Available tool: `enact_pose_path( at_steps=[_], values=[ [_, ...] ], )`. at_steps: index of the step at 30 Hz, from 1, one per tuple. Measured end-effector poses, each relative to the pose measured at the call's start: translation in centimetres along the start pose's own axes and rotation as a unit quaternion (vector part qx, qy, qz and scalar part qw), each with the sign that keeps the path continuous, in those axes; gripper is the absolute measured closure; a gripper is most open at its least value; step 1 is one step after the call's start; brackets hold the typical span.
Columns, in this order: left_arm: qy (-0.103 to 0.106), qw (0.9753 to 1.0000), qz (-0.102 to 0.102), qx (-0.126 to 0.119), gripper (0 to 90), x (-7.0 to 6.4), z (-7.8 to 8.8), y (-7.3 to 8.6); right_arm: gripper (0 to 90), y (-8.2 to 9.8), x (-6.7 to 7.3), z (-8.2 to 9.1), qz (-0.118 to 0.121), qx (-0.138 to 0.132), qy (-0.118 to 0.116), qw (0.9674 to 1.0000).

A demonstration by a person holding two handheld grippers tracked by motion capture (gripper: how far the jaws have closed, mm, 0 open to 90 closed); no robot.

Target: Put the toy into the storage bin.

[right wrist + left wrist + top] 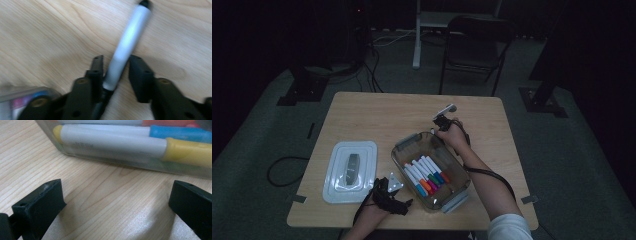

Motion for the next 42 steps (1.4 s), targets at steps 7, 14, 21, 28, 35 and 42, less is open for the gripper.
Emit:
enact_pose_path(
  at_steps=[7, 14, 21, 28, 35, 42],
  values=[
    [0.000, 1.0000, -0.001, 0.001, 0.4, 0.0, 0.0, 0.0, 76.9, 0.6, -0.6, 0.4, -0.028, 0.003, 0.008, 0.9996],
    [0.000, 1.0000, -0.001, 0.001, 0.4, 0.0, 0.0, 0.0, 76.8, 1.9, -1.2, 2.8, -0.052, -0.027, -0.032, 0.9977],
    [-0.001, 1.0000, -0.001, 0.000, 0.4, 0.0, 0.0, 0.0, 76.8, 3.8, -1.5, 5.4, -0.065, -0.061, -0.054, 0.9946],
    [-0.001, 1.0000, -0.001, 0.000, 0.4, 0.0, 0.0, 0.0, 76.7, 4.5, -1.4, 7.9, -0.064, -0.078, -0.060, 0.9931],
    [0.000, 1.0000, 0.001, 0.000, 0.4, 0.0, 0.0, 0.0, 76.7, 5.4, -1.0, 11.9, -0.062, -0.112, -0.070, 0.9892],
    [0.000, 1.0000, 0.000, 0.000, 0.4, 0.0, 0.0, 0.0, 76.7, 6.4, 0.6, 15.3, -0.051, -0.141, -0.110, 0.9826]
  ],
)
Point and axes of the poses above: each handheld gripper's, and its own axes: z roughly backward along the jaws, y roughly out of its underside, x roughly to its left, the point moved 3 cm from there along -z, roughly forward along the jaws, and after that the axes turned 7 degrees about z, right-handed, at the moved point
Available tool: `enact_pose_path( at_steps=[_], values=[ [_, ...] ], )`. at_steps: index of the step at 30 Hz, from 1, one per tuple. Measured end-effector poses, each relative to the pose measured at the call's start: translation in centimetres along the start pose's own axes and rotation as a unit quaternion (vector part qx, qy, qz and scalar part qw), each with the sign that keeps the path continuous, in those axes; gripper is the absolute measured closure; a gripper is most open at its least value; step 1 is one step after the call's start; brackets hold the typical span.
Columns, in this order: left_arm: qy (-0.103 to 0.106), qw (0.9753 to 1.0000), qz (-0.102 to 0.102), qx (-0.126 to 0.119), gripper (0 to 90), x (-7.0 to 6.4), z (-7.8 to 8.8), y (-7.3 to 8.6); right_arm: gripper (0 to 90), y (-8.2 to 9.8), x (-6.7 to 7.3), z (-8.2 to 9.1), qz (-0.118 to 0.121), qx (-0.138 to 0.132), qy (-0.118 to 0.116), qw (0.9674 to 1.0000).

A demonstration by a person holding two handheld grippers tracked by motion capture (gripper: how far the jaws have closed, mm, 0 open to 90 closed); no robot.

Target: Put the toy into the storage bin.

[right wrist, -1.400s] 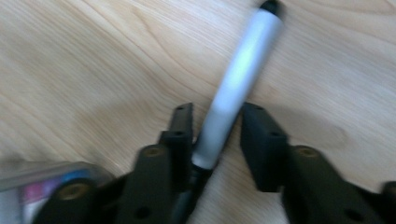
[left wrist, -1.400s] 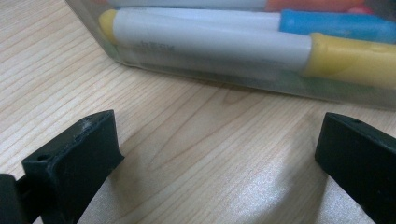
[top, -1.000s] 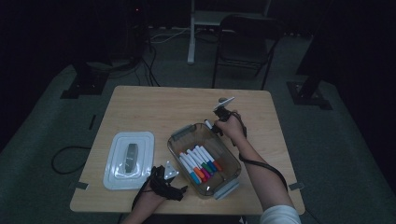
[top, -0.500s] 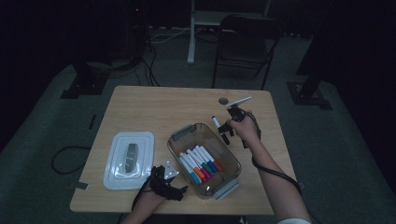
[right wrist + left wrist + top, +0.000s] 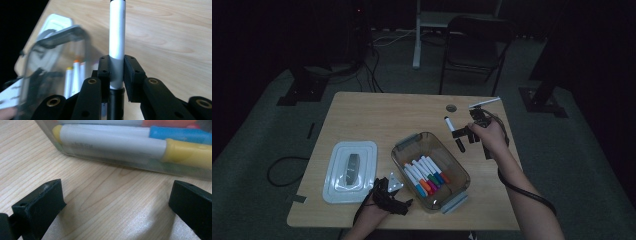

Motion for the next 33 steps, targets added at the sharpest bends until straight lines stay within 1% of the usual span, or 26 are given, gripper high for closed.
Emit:
enact_pose_path(
  at_steps=[2, 4, 8, 10, 12, 14, 15, 17, 18, 20, 21, 22, 23, 24, 25, 27, 31, 32, 33],
  values=[
    [0.000, 1.0000, 0.000, 0.000, 0.4, 0.0, 0.0, 0.0, 76.7, 0.1, 0.8, 0.5, 0.003, -0.005, -0.009, 0.9999],
    [0.000, 1.0000, -0.001, 0.000, 0.4, 0.0, 0.0, 0.0, 76.7, 0.1, 1.6, 0.9, 0.014, -0.008, -0.018, 0.9997],
    [0.001, 1.0000, 0.000, 0.000, 0.4, 0.0, 0.0, 0.0, 76.7, 0.2, 3.7, 1.0, 0.024, -0.010, -0.051, 0.9983],
    [0.001, 1.0000, 0.000, 0.001, 0.4, 0.0, 0.0, 0.0, 76.7, 0.4, 4.9, 0.6, 0.029, -0.010, -0.066, 0.9974],
    [0.000, 1.0000, -0.001, 0.002, 0.4, 0.0, 0.0, 0.0, 76.7, 0.7, 6.2, -0.1, 0.040, -0.002, -0.077, 0.9962],
    [0.000, 1.0000, -0.002, 0.002, 0.4, 0.0, 0.0, 0.0, 76.7, 1.1, 7.4, -0.9, 0.052, 0.014, -0.089, 0.9946],
    [0.000, 1.0000, -0.002, 0.002, 0.4, 0.0, 0.0, 0.0, 76.7, 1.3, 7.9, -1.4, 0.052, 0.018, -0.096, 0.9938],
    [0.000, 1.0000, 0.000, 0.001, 0.4, 0.0, 0.0, 0.0, 76.7, 1.7, 8.8, -2.2, 0.062, 0.034, -0.101, 0.9924],
    [0.000, 1.0000, 0.000, 0.001, 0.4, 0.0, 0.0, 0.0, 76.7, 1.8, 9.1, -2.7, 0.062, 0.037, -0.105, 0.9919],
    [0.001, 1.0000, 0.000, 0.001, 0.4, 0.0, 0.0, 0.0, 76.7, 2.2, 9.7, -3.6, 0.067, 0.052, -0.106, 0.9907],
    [0.001, 1.0000, 0.000, 0.001, 0.4, 0.0, 0.0, 0.0, 76.7, 2.4, 9.9, -4.0, 0.062, 0.053, -0.114, 0.9901],
    [0.000, 1.0000, 0.000, 0.001, 0.4, 0.0, 0.0, 0.0, 76.7, 2.6, 10.2, -4.5, 0.061, 0.062, -0.117, 0.9893],
    [0.000, 1.0000, 0.000, 0.001, 0.4, 0.0, 0.0, 0.0, 76.6, 2.8, 10.4, -4.9, 0.065, 0.064, -0.117, 0.9890],
    [0.000, 1.0000, 0.000, 0.001, 0.4, 0.0, 0.0, 0.0, 76.7, 3.1, 10.7, -5.4, 0.060, 0.068, -0.122, 0.9884],
    [0.000, 1.0000, 0.000, 0.001, 0.4, 0.0, 0.0, 0.0, 76.7, 3.3, 10.9, -5.9, 0.062, 0.078, -0.124, 0.9872],
    [0.000, 1.0000, -0.001, 0.001, 0.4, 0.0, 0.0, 0.0, 76.6, 3.7, 11.2, -6.7, 0.064, 0.086, -0.127, 0.9860],
    [0.001, 1.0000, 0.000, 0.001, 0.4, 0.0, 0.0, 0.0, 76.6, 4.4, 11.5, -8.4, 0.061, 0.110, -0.124, 0.9843],
    [0.000, 1.0000, 0.000, 0.001, 0.4, 0.0, 0.0, 0.0, 76.6, 4.6, 11.6, -8.7, 0.062, 0.114, -0.123, 0.9839],
    [0.001, 1.0000, 0.000, 0.001, 0.4, 0.0, 0.0, 0.0, 76.6, 4.8, 11.7, -9.1, 0.066, 0.124, -0.119, 0.9830]
  ],
)
Point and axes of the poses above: each handheld gripper's, and its own axes: z roughly backward along the jaws, y roughly out of its underside, x roughly to its left, the point moved 3 cm from there along -z, roughly forward along the jaws, and after that the axes turned 7 degrees about z, right-handed, at the moved point
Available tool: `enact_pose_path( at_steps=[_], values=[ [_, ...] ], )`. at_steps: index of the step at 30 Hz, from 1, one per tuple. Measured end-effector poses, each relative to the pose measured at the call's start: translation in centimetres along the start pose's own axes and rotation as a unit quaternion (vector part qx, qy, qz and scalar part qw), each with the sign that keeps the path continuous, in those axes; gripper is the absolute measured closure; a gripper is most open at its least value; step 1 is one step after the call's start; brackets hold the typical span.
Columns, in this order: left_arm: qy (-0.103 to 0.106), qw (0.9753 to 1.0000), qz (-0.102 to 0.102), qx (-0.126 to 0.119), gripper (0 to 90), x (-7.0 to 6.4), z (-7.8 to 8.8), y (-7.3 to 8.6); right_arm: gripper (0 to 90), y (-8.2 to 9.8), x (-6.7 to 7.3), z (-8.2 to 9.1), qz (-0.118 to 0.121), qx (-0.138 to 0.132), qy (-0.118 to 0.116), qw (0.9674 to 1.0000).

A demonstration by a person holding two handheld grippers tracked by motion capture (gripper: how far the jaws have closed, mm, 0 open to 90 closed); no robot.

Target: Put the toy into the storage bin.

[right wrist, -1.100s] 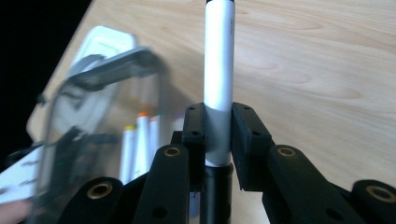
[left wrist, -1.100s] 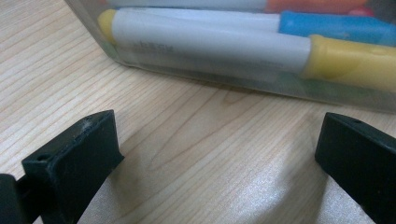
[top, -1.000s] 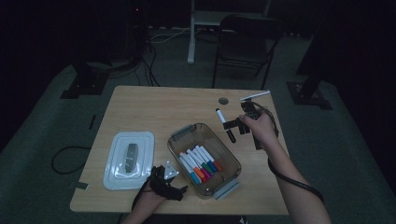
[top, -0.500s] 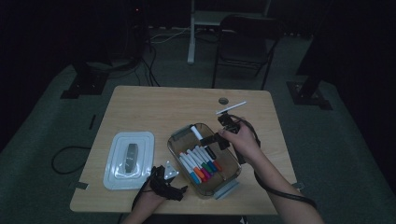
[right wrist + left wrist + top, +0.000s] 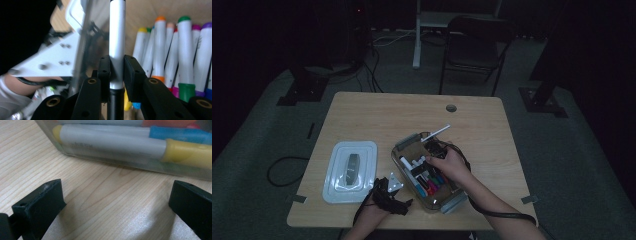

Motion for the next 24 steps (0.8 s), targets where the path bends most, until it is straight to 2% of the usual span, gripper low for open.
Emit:
enact_pose_path(
  at_steps=[6, 7, 10, 12, 13, 15, 19, 22, 23, 24],
  values=[
    [0.000, 1.0000, 0.000, -0.001, 0.4, 0.0, 0.0, 0.0, 76.3, 0.3, 0.0, -2.7, -0.001, 0.030, 0.006, 0.9995],
    [0.000, 1.0000, 0.000, -0.001, 0.4, 0.0, 0.0, 0.0, 76.3, 0.3, 0.0, -2.7, -0.001, 0.030, 0.006, 0.9995],
    [-0.001, 1.0000, 0.000, -0.001, 0.4, 0.0, 0.0, 0.0, 76.0, 0.4, -0.4, -3.8, -0.001, 0.048, 0.024, 0.9986],
    [-0.001, 1.0000, -0.001, -0.001, 0.4, 0.0, 0.0, 0.0, 76.0, 0.4, -0.4, -3.8, -0.001, 0.048, 0.024, 0.9986],
    [-0.001, 1.0000, -0.001, -0.001, 0.4, 0.0, 0.0, 0.0, 71.8, 0.5, -0.7, -4.1, 0.002, 0.057, 0.027, 0.9980],
    [-0.001, 1.0000, -0.001, -0.001, 0.4, 0.0, 0.0, 0.0, 68.8, 0.6, -0.8, -4.0, 0.002, 0.057, 0.020, 0.9982],
    [-0.001, 1.0000, 0.000, -0.001, 0.4, 0.0, 0.0, 0.0, 63.7, 0.6, -0.7, -2.8, 0.012, 0.033, 0.009, 0.9993],
    [-0.001, 1.0000, 0.000, -0.001, 0.4, 0.0, 0.0, 0.0, 58.5, 0.5, -0.5, -2.1, 0.023, 0.023, 0.012, 0.9994],
    [0.000, 1.0000, 0.000, 0.000, 0.4, 0.0, 0.0, 0.0, 54.0, 0.4, -0.5, -1.0, 0.031, 0.001, 0.008, 0.9995],
    [0.000, 1.0000, 0.000, 0.000, 0.4, 0.0, 0.0, 0.0, 51.4, 0.5, -0.5, -0.5, 0.033, -0.007, 0.007, 0.9994]
  ],
)
Point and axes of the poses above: each handheld gripper's, and its own axes: z roughly backward along the jaws, y roughly out of its underside, x roughly to its left, the point moved 3 cm from there along -z, roughly forward along the jaws, and after that the axes turned 7 degrees about z, right-handed, at the moved point
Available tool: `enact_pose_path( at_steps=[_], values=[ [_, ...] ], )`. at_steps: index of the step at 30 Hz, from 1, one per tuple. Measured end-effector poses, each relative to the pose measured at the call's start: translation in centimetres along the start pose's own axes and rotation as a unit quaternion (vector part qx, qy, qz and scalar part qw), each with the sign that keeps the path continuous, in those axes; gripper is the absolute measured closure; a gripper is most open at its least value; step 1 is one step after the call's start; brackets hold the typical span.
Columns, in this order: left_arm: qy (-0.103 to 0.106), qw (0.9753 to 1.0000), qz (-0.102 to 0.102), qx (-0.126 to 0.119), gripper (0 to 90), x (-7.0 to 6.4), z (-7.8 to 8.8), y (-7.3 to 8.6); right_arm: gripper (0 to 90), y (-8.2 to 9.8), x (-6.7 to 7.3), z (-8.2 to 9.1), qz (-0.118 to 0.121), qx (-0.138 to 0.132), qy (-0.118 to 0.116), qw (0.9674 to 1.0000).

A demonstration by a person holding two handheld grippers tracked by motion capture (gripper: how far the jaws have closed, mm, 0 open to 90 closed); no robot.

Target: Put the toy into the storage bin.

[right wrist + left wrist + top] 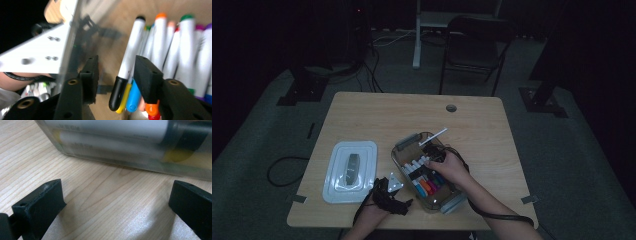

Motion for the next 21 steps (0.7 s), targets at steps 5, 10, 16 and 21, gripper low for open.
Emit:
enact_pose_path(
  at_steps=[5, 10, 16, 21],
  values=[
    [0.000, 1.0000, -0.002, 0.001, 0.4, 0.0, 0.0, 0.0, 41.0, 0.4, -0.4, 2.6, 0.007, -0.051, -0.004, 0.9987],
    [0.000, 1.0000, -0.001, 0.001, 0.5, 0.0, 0.0, 0.0, 36.5, 1.0, -0.6, 4.7, 0.025, -0.082, 0.020, 0.9961],
    [0.000, 1.0000, 0.000, -0.001, 0.5, 0.0, 0.0, 0.0, 32.7, 1.5, -1.0, 7.6, 0.048, -0.144, 0.037, 0.9877],
    [0.000, 1.0000, -0.002, 0.000, 0.5, 0.0, 0.0, 0.0, 32.1, 2.5, -2.1, 9.1, 0.048, -0.164, 0.064, 0.9832]
  ],
)
Point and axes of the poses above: each handheld gripper's, and its own axes: z roughly backward along the jaws, y roughly out of its underside, x roughly to its left, the point moved 3 cm from there along -z, roughly forward along the jaws, and after that the axes turned 7 degrees about z, right-handed, at the moved point
